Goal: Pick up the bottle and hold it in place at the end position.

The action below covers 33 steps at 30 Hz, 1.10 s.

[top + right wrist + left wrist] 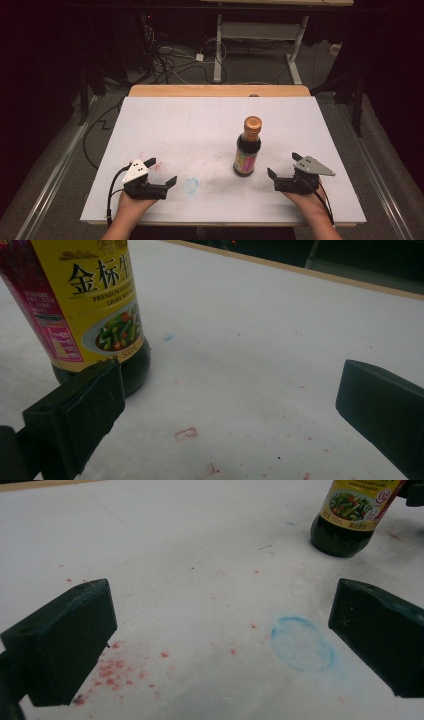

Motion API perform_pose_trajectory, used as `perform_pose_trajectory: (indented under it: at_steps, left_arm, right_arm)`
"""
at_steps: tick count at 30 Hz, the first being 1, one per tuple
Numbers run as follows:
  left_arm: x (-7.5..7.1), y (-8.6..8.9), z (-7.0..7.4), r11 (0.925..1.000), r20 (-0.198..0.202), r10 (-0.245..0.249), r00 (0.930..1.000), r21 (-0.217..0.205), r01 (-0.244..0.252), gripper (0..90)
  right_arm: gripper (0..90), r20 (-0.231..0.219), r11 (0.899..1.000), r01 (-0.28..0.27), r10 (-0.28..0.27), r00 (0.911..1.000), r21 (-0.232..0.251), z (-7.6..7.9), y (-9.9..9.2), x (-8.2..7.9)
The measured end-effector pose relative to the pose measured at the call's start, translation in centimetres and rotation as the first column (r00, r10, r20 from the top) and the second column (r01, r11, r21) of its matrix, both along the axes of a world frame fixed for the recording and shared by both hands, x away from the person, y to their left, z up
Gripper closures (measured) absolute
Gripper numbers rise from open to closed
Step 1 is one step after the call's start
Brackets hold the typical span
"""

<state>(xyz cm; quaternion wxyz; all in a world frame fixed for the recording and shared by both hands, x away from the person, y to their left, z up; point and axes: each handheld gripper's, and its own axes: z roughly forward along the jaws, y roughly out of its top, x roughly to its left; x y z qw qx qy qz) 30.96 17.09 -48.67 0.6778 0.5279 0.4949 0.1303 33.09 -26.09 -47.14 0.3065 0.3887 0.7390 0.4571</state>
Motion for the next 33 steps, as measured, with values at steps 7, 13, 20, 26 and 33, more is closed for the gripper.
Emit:
perform_pose_trajectory:
  at_steps: [7,13,20,26,33]
  left_arm:
    - [-0.1,0.1,0.2,1.0,0.008,0.005,1.0,-0.008,-0.005,0.0]
    - [0.0,0.1,0.3,0.9998,0.011,0.018,0.9998,0.002,-0.018,0.0]
    - [0.0,-0.1,0.2,0.9998,0.003,0.015,0.9999,0.014,-0.015,0.0]
    - [0.1,0.0,0.2,0.9996,0.005,0.021,0.9998,0.017,-0.021,0.0]
    - [0.0,0.1,0.2,0.9996,0.0,0.012,0.9999,0.026,-0.012,0.0]
  right_arm:
    - [0.3,0.014,1.0,0.01,-0.01,0.9998,0.01,0.1,-0.2,-0.2]
    - [0.3,0.014,1.0,0.024,-0.025,0.9996,0.015,0.2,-0.6,-0.2]
    - [0.3,0.022,1.0,0.012,-0.013,0.9997,0.022,0.4,-0.6,-0.3]
    - [0.3,0.009,0.999,-0.026,0.025,0.9996,0.039,1.0,-0.2,-0.5]
    - [0.3,0.001,0.995,-0.08,0.08,0.9968,0.058,1.6,0.9,-0.7]
